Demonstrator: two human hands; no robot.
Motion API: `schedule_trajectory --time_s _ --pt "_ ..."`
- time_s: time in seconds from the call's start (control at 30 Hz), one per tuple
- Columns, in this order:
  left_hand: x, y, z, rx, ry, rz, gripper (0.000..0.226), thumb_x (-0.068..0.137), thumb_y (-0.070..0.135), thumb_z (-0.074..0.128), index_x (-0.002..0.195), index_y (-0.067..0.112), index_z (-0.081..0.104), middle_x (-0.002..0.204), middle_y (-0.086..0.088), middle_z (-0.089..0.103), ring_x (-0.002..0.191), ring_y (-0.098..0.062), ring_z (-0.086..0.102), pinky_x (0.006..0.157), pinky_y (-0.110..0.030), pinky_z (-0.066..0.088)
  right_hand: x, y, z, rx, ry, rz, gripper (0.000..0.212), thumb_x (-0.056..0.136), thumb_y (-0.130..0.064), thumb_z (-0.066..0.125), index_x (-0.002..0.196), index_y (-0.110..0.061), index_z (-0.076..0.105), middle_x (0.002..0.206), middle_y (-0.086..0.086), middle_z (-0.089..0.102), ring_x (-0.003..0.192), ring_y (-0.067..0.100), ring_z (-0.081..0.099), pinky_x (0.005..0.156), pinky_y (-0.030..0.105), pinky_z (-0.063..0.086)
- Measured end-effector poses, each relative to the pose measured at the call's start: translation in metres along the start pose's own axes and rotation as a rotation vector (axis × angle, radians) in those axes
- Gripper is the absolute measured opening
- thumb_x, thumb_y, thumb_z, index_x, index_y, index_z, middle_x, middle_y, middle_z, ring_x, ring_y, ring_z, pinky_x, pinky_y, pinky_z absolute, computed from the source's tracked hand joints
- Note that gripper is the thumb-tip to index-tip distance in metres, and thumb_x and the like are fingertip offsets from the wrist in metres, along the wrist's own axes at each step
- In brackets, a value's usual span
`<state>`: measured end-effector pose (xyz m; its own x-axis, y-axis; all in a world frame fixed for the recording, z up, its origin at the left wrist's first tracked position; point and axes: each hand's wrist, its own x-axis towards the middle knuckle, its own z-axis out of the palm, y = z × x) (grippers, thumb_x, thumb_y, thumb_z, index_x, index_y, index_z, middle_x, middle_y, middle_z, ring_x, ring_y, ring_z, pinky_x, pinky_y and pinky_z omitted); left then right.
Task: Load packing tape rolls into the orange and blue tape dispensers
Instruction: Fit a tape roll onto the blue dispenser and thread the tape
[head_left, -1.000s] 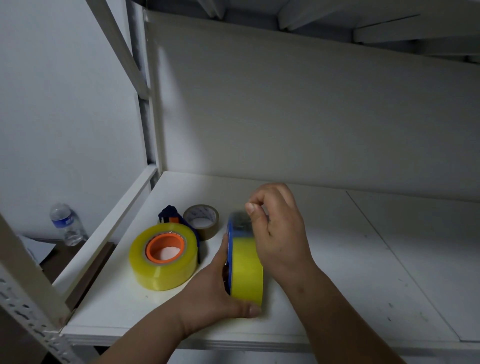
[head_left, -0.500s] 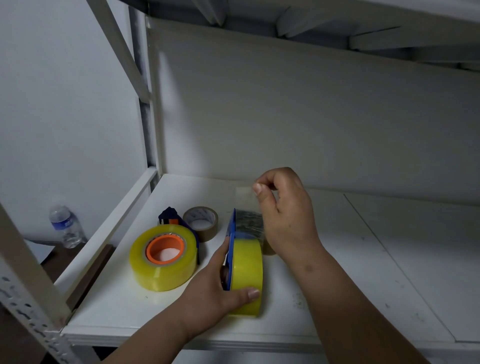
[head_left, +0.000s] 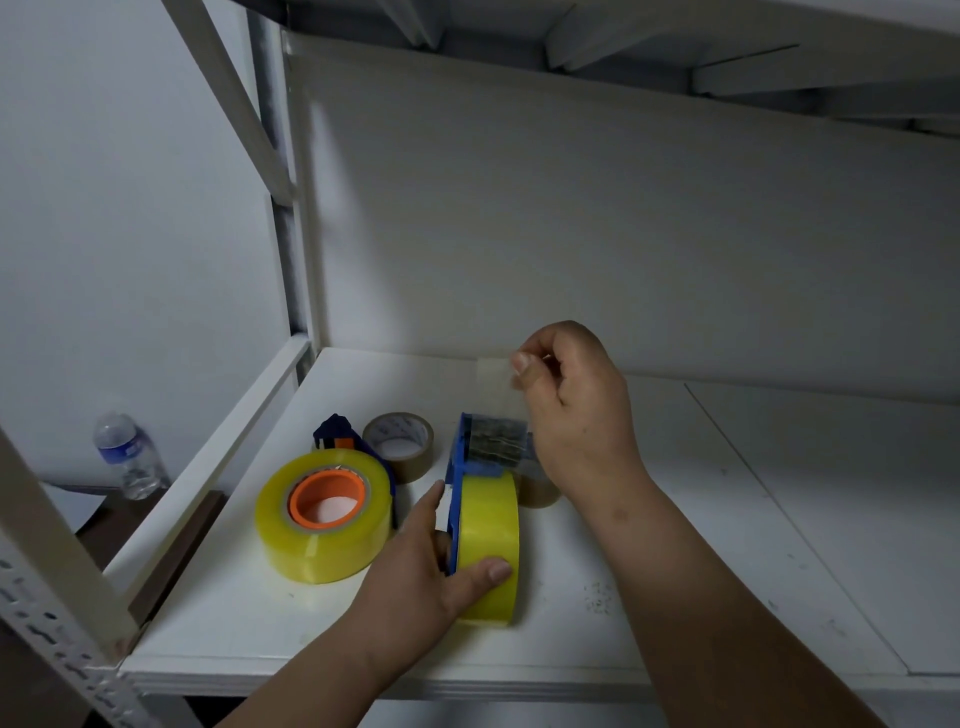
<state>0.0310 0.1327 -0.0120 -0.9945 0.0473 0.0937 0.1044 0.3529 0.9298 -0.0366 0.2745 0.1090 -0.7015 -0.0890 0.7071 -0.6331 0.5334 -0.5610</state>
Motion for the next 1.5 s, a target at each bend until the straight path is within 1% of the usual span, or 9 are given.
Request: schedule_trajectory --time_s 0.27,0.47,0.67,0.9,1.03,1.1,1.23,1.4,1.5 --pt "-0.002 -0.002 -0.004 -0.098 -0.113 -0.111 0.042 0.060 0.067 0.072 0.077 0.028 0.070 0.064 0.008 0.060 0.059 -0.004 0.050 0.059 -0.018 0.041 0.000 0.003 0.001 0.014 -0.006 0.037 0.009 0.091 -0.022 0.050 0.083 -0.020 0.051 0.077 0.001 0.064 0.076 0.018 0.063 0.067 0.041 0.052" --pt "0.002 -0.002 -0.002 -0.015 0.008 -0.097 0.063 0.064 0.070 0.069 0.051 0.020 0.032 0.049 0.007 0.026 0.047 -0.009 0.027 0.046 -0.018 0.026 0.002 0.010 0.000 -0.028 -0.023 0.061 0.009 0.090 -0.032 0.044 0.082 -0.030 0.043 0.077 -0.007 0.061 0.073 0.020 0.069 0.065 0.045 0.055" --pt "0.004 -0.005 -0.004 -0.025 -0.009 -0.093 0.062 0.074 0.052 0.073 0.041 0.021 0.031 0.042 0.010 0.024 0.042 -0.007 0.025 0.043 -0.016 0.024 0.004 0.011 0.001 -0.080 -0.070 0.025 0.010 0.092 -0.037 0.041 0.084 -0.032 0.040 0.072 -0.006 0.060 0.066 0.017 0.067 0.061 0.044 0.055" --pt "0.004 -0.003 -0.014 -0.173 -0.239 -0.171 0.049 0.061 0.051 0.083 0.091 0.013 0.073 0.086 -0.005 0.079 0.078 -0.012 0.074 0.070 -0.023 0.058 0.007 0.012 0.005 -0.080 -0.117 0.002 0.013 0.092 -0.042 0.035 0.085 -0.033 0.039 0.074 -0.004 0.061 0.066 0.016 0.066 0.060 0.045 0.056" --pt "0.003 -0.002 -0.016 -0.276 -0.248 -0.174 0.040 0.071 0.035 0.085 0.101 0.010 0.074 0.095 -0.007 0.080 0.089 -0.020 0.074 0.081 -0.031 0.059 0.010 0.015 0.007 -0.064 -0.121 0.018 0.015 0.089 -0.047 0.032 0.084 -0.035 0.038 0.073 -0.005 0.060 0.066 0.015 0.066 0.061 0.046 0.057" --pt "0.002 -0.002 -0.016 -0.271 -0.232 -0.183 0.052 0.066 0.041 0.086 0.086 -0.004 0.070 0.077 -0.012 0.068 0.075 -0.020 0.061 0.073 -0.032 0.051 0.011 0.017 0.008 -0.066 -0.118 0.017 0.017 0.088 -0.049 0.032 0.084 -0.034 0.038 0.072 -0.005 0.060 0.065 0.015 0.065 0.061 0.046 0.057" --pt "0.002 -0.002 -0.015 -0.212 -0.194 -0.210 0.049 0.074 0.033 0.085 0.043 0.022 0.049 0.047 0.013 0.040 0.045 0.000 0.039 0.048 -0.011 0.033 0.012 0.021 0.010 -0.069 -0.132 0.030 0.016 0.089 -0.048 0.032 0.084 -0.034 0.037 0.069 -0.005 0.059 0.062 0.011 0.065 0.060 0.046 0.058" --pt "0.000 0.005 -0.021 -0.215 -0.273 -0.207 0.067 0.059 0.054 0.080 0.084 -0.007 0.072 0.085 -0.022 0.075 0.078 -0.026 0.067 0.079 -0.040 0.056 0.014 0.026 0.012 -0.067 -0.164 0.071 0.012 0.093 -0.042 0.037 0.084 -0.034 0.037 0.066 -0.002 0.060 0.059 0.009 0.065 0.060 0.045 0.058" --pt "-0.001 0.008 -0.022 -0.215 -0.296 -0.194 0.082 0.057 0.056 0.080 0.098 -0.014 0.068 0.107 -0.039 0.065 0.084 -0.028 0.063 0.087 -0.048 0.053 0.016 0.027 0.014 -0.058 -0.190 0.100 0.012 0.096 -0.035 0.039 0.084 -0.033 0.037 0.064 0.000 0.061 0.056 0.012 0.065 0.059 0.042 0.058"
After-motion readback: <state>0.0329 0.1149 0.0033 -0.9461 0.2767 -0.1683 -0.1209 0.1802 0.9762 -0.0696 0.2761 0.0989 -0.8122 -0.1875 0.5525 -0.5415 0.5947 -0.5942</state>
